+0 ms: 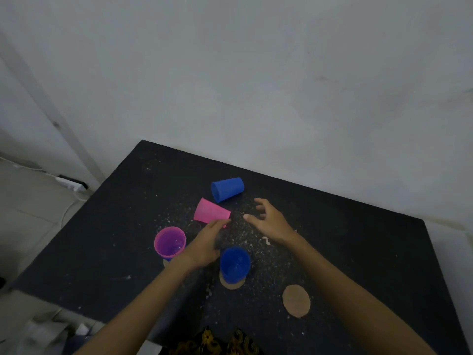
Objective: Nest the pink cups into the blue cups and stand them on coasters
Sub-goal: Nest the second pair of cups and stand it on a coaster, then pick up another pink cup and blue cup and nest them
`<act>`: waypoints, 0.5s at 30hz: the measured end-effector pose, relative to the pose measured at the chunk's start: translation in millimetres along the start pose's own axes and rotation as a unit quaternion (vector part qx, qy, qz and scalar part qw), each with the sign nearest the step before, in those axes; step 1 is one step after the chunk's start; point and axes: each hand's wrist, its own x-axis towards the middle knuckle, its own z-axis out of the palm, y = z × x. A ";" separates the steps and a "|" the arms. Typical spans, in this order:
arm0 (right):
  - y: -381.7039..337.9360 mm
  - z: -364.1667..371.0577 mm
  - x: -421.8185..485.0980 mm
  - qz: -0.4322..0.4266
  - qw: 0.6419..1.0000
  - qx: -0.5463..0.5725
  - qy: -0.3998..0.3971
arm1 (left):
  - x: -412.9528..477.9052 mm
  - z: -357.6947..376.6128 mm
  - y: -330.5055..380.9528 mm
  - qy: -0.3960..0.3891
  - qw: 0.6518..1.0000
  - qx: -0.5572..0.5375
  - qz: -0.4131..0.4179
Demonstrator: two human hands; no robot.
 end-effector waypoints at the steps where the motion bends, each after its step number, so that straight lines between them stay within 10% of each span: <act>1: -3.3 0.2 6.5 0.000 1.000 -0.007 0.000 | 3.9 -7.2 3.9 0.014 1.000 0.001 0.003; 15: -44.9 92.1 107.1 -0.090 0.942 -0.290 -0.147 | 84.8 -119.7 -16.4 0.108 0.993 0.038 0.011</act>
